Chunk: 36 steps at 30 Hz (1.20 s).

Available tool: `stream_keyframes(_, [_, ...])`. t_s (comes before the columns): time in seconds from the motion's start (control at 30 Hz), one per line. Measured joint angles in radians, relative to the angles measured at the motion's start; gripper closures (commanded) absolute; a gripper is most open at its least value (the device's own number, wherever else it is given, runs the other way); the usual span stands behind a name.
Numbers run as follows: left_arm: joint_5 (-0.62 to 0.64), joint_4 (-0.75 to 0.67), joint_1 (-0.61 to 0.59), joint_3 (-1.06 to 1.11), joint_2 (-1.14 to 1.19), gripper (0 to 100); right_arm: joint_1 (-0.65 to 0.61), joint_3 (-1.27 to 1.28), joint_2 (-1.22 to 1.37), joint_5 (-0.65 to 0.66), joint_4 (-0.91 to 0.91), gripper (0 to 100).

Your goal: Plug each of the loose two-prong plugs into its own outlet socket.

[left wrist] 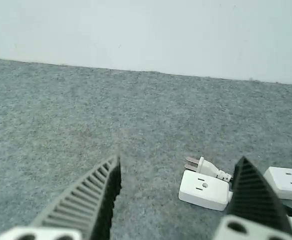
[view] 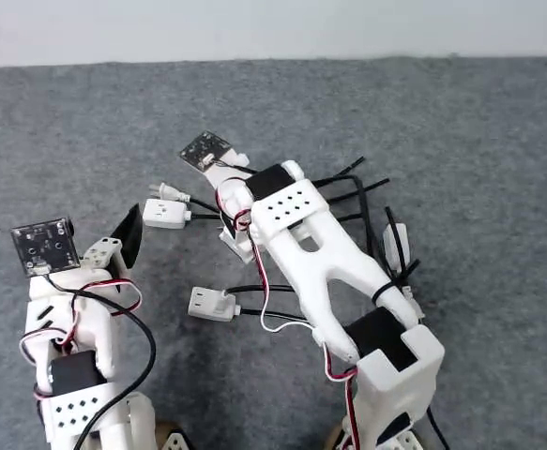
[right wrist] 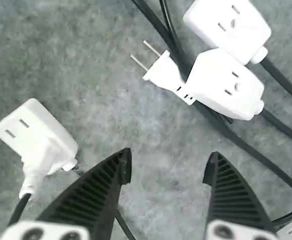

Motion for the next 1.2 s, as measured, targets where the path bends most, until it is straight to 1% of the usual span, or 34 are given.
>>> stream_keyframes(0.13, [0.000, 0.000, 0.000, 0.000, 0.000, 65, -0.031, 0.000, -0.055, 0.000, 0.068, 78.5])
stream_keyframes(0.3, [0.000, 0.000, 0.000, 0.000, 0.000, 65, -0.146, 0.000, -0.149, 0.002, 0.157, 78.3])
stream_keyframes(0.5, [0.018, 0.000, -0.005, 0.000, 0.000, 65, -0.261, 0.002, -0.164, 0.031, 0.169, 78.3])
stream_keyframes(0.7, [0.028, 0.000, -0.084, -0.044, 0.000, 65, -0.278, 0.049, -0.098, 0.035, 0.169, 78.3])
stream_keyframes(0.83, [0.035, 0.017, -0.097, -0.068, 0.000, 65, -0.307, 0.049, -0.074, 0.035, 0.169, 78.3])
stream_keyframes(1.03, [0.025, 0.104, -0.109, -0.129, 0.000, 65, -0.341, 0.049, -0.041, 0.034, 0.167, 78.3])
stream_keyframes(1.13, [0.012, 0.106, -0.114, -0.130, 0.002, 65, -0.350, 0.048, 0.000, 0.037, 0.150, 78.3])
stream_keyframes(1.2, [0.012, 0.106, -0.101, -0.143, -0.002, 65, -0.391, 0.049, 0.055, 0.038, 0.144, 78.3])
